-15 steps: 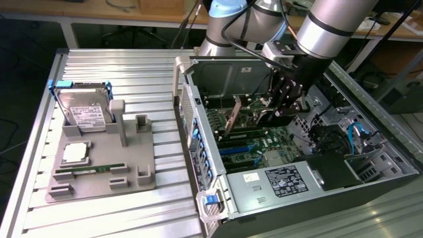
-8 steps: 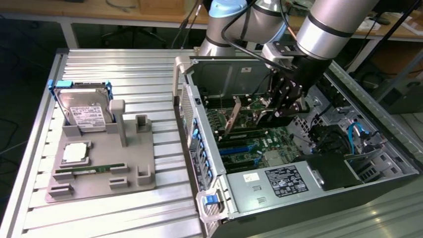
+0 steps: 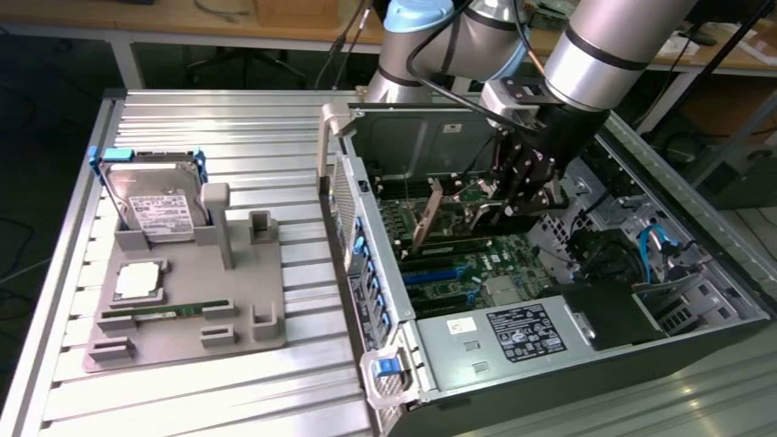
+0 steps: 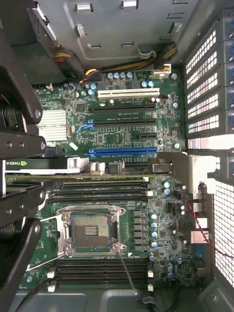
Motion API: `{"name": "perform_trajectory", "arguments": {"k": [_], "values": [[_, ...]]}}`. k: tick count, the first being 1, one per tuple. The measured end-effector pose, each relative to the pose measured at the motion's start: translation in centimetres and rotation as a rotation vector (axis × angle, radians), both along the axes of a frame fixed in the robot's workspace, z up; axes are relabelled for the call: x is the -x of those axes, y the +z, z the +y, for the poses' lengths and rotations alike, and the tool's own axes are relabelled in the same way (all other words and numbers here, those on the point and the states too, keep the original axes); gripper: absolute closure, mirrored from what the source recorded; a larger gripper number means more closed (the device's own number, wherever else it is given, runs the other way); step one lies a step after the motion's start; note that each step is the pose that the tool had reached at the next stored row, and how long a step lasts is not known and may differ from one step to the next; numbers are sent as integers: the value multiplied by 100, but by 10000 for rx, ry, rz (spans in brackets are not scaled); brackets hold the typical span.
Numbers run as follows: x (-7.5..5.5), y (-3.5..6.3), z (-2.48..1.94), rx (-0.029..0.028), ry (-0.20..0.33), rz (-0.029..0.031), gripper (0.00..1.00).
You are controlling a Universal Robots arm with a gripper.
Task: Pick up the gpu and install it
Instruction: 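Insert the gpu into the slot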
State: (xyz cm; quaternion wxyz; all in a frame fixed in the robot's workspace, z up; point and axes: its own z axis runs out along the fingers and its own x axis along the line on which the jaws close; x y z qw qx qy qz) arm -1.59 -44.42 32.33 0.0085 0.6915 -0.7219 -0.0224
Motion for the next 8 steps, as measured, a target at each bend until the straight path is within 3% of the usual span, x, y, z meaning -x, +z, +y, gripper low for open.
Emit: {"name": "perform_trajectory", "arguments": {"k": [8], "values": [[26, -65, -45, 2, 4, 0, 73]]}}
